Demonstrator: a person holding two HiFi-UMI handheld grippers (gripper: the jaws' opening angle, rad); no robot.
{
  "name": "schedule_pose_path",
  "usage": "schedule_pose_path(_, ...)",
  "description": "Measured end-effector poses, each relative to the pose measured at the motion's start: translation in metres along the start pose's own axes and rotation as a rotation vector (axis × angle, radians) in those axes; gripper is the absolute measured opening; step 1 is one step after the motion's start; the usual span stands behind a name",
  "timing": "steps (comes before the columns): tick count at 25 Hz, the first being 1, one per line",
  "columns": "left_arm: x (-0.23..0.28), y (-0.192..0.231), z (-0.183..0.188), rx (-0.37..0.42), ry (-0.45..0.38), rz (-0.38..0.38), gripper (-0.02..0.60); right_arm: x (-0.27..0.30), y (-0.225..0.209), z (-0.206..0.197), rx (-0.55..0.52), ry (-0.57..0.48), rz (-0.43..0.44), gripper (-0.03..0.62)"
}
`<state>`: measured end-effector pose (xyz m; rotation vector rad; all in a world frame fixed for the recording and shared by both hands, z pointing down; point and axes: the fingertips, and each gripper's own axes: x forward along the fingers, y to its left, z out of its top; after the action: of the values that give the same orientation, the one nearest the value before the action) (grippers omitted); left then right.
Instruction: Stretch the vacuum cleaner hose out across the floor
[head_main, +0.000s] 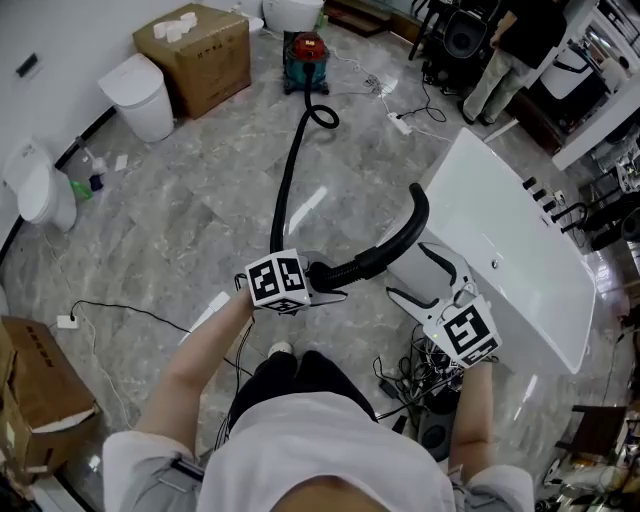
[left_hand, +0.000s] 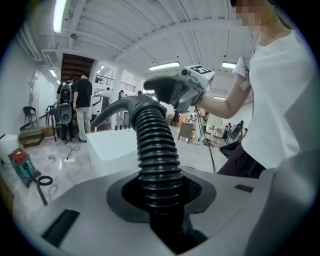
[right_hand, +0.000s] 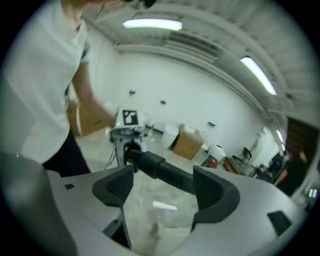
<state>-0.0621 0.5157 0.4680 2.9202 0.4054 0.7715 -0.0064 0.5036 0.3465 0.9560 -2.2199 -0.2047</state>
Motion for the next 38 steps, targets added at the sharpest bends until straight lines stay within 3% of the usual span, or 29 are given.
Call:
schedule_pose_path(3,0.007,-0.004,0.000,0.025,0.044,-0.031,0.132,0.021,0.027,0.000,-0.379,0.177,0.103,0.400)
schedule_pose_path(5,0.010,-0.004,0.000,0.028,0.063,-0.047,0.132,0.038,0.043,-0.001,-0.558,0.238,0.176,0.403)
schedule_pose_path(9,0.016,-0.001,-0.001,0.025,0.090,-0.067,0.132,0.074,0.063,-0.021,-0.822,0.352,0.306,0.402)
schedule_pose_path(11,0.016,-0.001,-0.004,0.025,0.106,-0.076,0.132,0.086,0.067,-0.031,-0.884,0.394,0.339,0.402)
schedule_pose_path(16,0.009,0.010,-0.018,0.035,0.180,-0.099,0.132,0.112,0.065,-0.041,-0.763,0.439,0.427,0.400)
schedule_pose_path(19,0.003,0.017,-0.023,0.036,0.219,-0.123,0.132,0.123,0.062,-0.056,-0.795,0.520,0.464,0.396)
schedule_pose_path(20,0.001,0.019,-0.024,0.035,0.230,-0.130,0.132,0.127,0.063,-0.060,-0.806,0.533,0.465,0.368)
schedule_pose_path(21,-0.002,0.020,-0.025,0.037,0.243,-0.135,0.132,0.131,0.064,-0.061,-0.801,0.532,0.465,0.225)
schedule_pose_path(27,-0.005,0.026,-0.040,0.128,0.304,-0.126,0.133,0.137,0.081,-0.060,-0.525,0.476,0.553,0.201)
schedule_pose_path(30,-0.002,0.032,-0.037,0.164,0.284,-0.081,0.152,0.135,0.084,-0.060,-0.437,0.461,0.573,0.199)
schedule_pose_path(38,-0.008,0.049,-0.020,0.220,0.170,0.131,0.246,0.127,0.087,-0.050,-0.249,0.410,0.599,0.198)
